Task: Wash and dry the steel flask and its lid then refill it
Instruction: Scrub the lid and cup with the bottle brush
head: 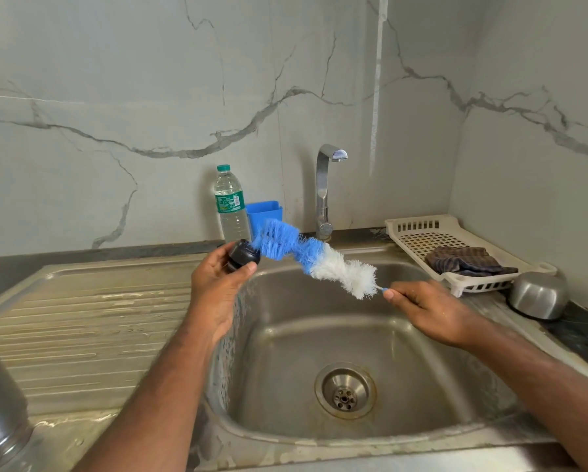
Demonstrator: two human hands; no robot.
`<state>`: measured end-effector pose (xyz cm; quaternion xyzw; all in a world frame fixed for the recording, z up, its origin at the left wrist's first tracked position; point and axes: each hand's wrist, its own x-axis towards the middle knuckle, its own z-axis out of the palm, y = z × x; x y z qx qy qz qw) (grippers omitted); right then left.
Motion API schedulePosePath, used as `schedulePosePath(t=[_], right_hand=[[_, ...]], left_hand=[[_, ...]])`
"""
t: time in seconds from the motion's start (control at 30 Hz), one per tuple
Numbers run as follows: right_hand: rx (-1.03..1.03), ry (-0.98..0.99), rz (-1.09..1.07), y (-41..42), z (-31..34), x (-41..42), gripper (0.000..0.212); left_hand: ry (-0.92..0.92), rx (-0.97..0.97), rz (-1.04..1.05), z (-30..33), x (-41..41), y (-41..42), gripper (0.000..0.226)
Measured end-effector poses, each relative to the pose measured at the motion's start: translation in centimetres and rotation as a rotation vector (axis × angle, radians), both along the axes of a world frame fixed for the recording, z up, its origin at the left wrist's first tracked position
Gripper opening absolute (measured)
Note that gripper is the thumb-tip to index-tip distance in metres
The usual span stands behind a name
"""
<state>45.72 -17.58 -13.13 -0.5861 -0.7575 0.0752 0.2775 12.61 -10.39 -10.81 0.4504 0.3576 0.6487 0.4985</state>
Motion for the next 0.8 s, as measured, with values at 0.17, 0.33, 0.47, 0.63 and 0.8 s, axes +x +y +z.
schedulePosePath(t=[0.17, 0.33, 0.47, 0.63, 0.8], right_hand=[[0.012, 0.001, 0.001, 0.0, 0.1, -0.8, 0.047], [-0.008, 0.005, -0.01, 0.0, 0.2, -0.5, 0.048], [-0.012, 0.006, -0.001, -0.1, 0.2, -0.8, 0.048], [0.002, -0.007, -0.026, -0.2, 0.2, -0.6, 0.047], [-0.018, 0.007, 0.002, -0.2, 0.2, -0.7, 0.048]], left_hand=[[0.076, 0.009, -0.095, -0.3, 1.6, -0.7, 0.05], [-0.078, -0.009, -0.02, 0.2, 0.5, -0.6, 0.047], [0.004, 0.003, -0.087, -0.1, 1.3, -0.8, 0.05], [-0.015, 0.003, -0.057, -0.2, 0.2, -0.3, 0.049], [-0.037, 0.023, -0.032, -0.1, 0.7, -0.2, 0.048]])
